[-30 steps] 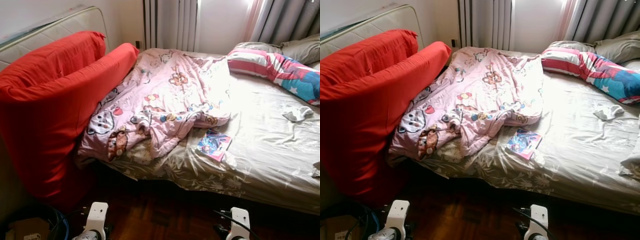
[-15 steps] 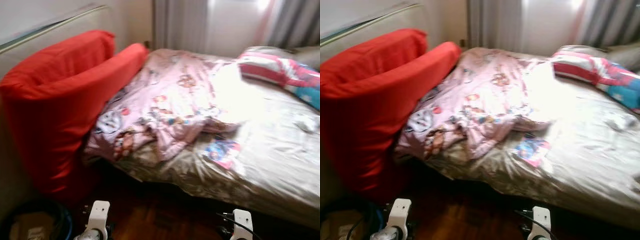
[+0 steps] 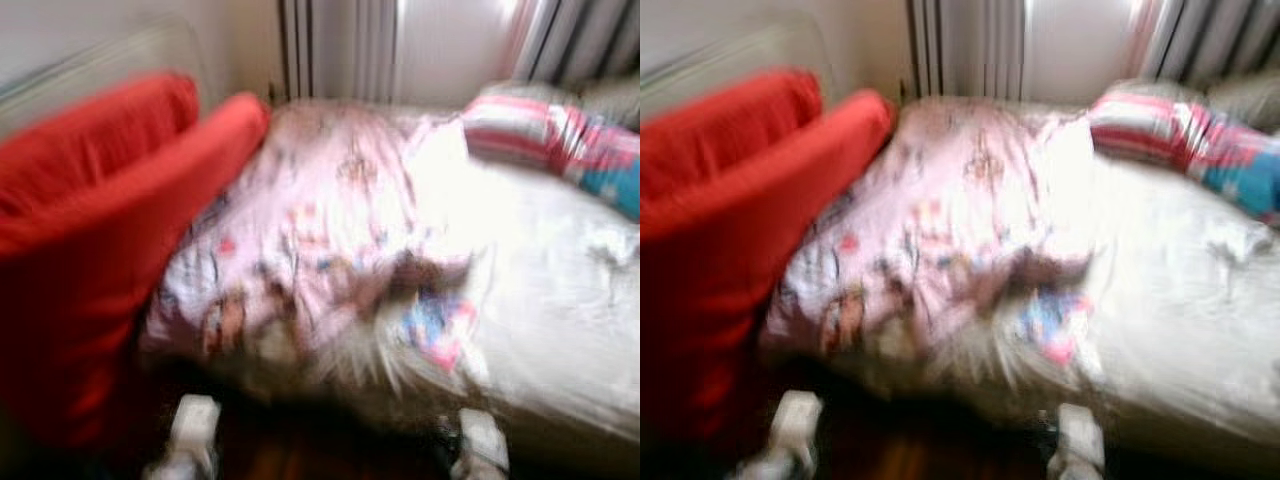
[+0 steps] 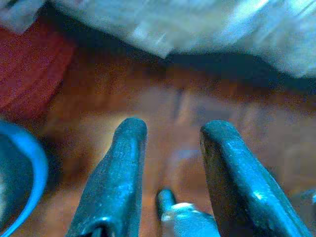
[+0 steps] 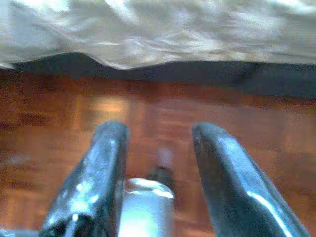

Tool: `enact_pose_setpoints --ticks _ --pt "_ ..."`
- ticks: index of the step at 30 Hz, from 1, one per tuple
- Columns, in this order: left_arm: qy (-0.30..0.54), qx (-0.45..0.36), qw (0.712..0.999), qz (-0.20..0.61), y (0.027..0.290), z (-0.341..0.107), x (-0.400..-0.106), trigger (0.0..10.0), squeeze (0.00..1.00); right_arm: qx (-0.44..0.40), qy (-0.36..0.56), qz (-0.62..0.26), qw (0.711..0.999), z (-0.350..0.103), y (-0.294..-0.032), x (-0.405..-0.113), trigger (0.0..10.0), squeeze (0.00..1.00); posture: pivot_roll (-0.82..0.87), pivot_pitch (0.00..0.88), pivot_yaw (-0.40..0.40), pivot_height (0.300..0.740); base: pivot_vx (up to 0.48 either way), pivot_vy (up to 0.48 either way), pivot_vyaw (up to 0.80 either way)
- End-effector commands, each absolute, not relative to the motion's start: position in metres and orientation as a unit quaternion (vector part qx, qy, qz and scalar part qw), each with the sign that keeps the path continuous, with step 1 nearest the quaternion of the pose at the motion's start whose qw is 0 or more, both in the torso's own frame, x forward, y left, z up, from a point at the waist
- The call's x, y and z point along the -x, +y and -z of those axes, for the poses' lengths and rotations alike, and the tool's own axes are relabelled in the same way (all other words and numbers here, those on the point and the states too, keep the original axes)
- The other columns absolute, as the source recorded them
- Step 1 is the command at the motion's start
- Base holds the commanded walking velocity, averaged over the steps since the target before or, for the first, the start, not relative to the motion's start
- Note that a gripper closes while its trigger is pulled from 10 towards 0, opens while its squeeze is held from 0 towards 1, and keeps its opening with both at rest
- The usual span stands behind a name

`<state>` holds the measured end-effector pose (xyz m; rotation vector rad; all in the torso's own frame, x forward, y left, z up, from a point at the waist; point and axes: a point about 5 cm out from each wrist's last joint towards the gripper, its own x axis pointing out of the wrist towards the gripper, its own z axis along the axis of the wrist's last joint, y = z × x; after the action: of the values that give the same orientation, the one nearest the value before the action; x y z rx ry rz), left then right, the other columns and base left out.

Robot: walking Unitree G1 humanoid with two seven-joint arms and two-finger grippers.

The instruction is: Clean up the room

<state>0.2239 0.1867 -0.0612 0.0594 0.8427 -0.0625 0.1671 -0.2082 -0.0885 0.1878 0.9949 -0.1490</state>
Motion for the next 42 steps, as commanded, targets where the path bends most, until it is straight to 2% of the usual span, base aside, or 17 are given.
enact_pose_setpoints --ticks 1,18,28,36,37,39,40,41,42 --pt "0.433 -0.042 0.900 0.004 0.211 0.067 -0.208 10.0 0.00 -0.107 0.447 0.049 0.887 0.081 -0.190 -0.188 10.0 0.00 0.02 0.000 -0.003 0.740 0.379 0.000 0.00" --pt "0.426 -0.037 0.904 0.006 0.210 0.066 -0.210 10.0 0.00 -0.115 0.417 0.070 0.899 0.078 -0.191 -0.191 10.0 0.00 0.03 0.000 -0.006 0.740 0.330 0.000 0.00" --pt "0.345 -0.001 0.938 -0.030 0.210 0.057 -0.217 10.0 0.00 -0.103 0.342 0.098 0.929 0.069 -0.197 -0.199 10.0 0.00 0.03 0.000 -0.010 0.740 0.000 0.000 0.00" --pt "0.268 -0.005 0.963 -0.025 0.208 0.045 -0.224 10.0 0.00 -0.099 0.279 0.107 0.949 0.059 -0.201 -0.205 10.0 0.00 0.02 0.000 -0.022 0.740 0.000 0.000 0.00" --pt "0.243 -0.016 0.970 -0.023 0.210 0.036 -0.236 10.0 0.00 -0.099 0.272 0.106 0.951 0.058 -0.201 -0.205 10.0 0.00 0.02 0.000 -0.024 0.740 0.000 0.000 0.00" --pt "0.169 -0.030 0.985 -0.015 0.213 -0.002 -0.280 10.0 0.00 -0.099 0.259 0.102 0.955 0.056 -0.201 -0.206 10.0 0.00 0.02 0.000 -0.029 0.740 0.000 0.000 0.00" --pt "0.169 -0.030 0.985 -0.015 0.213 -0.002 -0.280 10.0 0.00 -0.099 0.259 0.102 0.955 0.056 -0.201 -0.206 10.0 0.00 0.02 0.000 -0.029 0.740 0.000 0.000 0.00" --pt "0.147 -0.033 0.989 -0.011 0.214 -0.016 -0.294 10.0 0.00 -0.099 0.256 0.101 0.956 0.056 -0.201 -0.206 10.0 0.00 0.02 0.000 -0.029 0.740 0.000 0.000 0.00" --pt "0.104 -0.028 0.994 -0.009 0.211 -0.035 -0.309 10.0 0.00 -0.084 0.163 0.101 0.978 0.013 -0.214 -0.261 10.0 0.00 0.01 0.000 -0.031 0.740 0.000 0.000 0.00"
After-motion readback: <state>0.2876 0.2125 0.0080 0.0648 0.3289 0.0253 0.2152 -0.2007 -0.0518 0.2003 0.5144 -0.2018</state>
